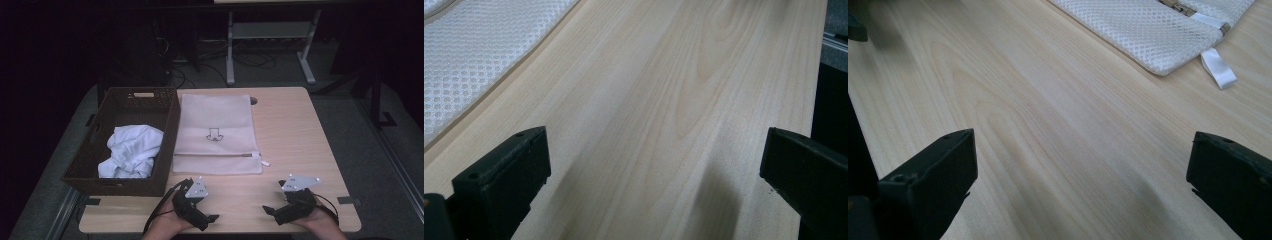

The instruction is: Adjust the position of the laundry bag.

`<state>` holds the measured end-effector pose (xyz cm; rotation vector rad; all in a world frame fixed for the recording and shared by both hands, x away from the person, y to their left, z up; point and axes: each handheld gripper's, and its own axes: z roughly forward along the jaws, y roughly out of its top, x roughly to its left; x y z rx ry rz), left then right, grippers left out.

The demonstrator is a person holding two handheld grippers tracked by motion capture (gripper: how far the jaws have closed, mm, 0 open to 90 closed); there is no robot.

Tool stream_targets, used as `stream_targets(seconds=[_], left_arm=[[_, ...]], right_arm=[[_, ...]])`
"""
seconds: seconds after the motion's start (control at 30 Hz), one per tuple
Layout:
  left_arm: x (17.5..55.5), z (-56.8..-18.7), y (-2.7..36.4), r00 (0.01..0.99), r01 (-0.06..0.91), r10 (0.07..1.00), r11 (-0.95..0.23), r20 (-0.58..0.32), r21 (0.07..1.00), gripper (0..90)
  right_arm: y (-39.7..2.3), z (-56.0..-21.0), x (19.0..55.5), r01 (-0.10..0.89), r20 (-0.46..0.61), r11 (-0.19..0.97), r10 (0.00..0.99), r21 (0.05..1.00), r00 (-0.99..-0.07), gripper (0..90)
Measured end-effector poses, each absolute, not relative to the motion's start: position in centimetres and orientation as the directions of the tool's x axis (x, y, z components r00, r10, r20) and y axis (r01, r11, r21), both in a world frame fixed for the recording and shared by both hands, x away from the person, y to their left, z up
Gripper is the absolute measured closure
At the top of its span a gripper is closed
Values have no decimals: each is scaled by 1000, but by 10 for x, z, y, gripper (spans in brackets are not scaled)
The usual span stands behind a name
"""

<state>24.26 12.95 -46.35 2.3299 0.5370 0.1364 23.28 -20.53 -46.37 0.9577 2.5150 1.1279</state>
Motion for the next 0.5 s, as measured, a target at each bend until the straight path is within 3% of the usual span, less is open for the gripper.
stream_targets(seconds=[0.5], left_arm=[[250, -462, 132, 893, 368, 442, -620, -79, 693, 0]], right_arm=[[-207, -465, 235, 475, 73, 472, 648, 742, -758, 0]])
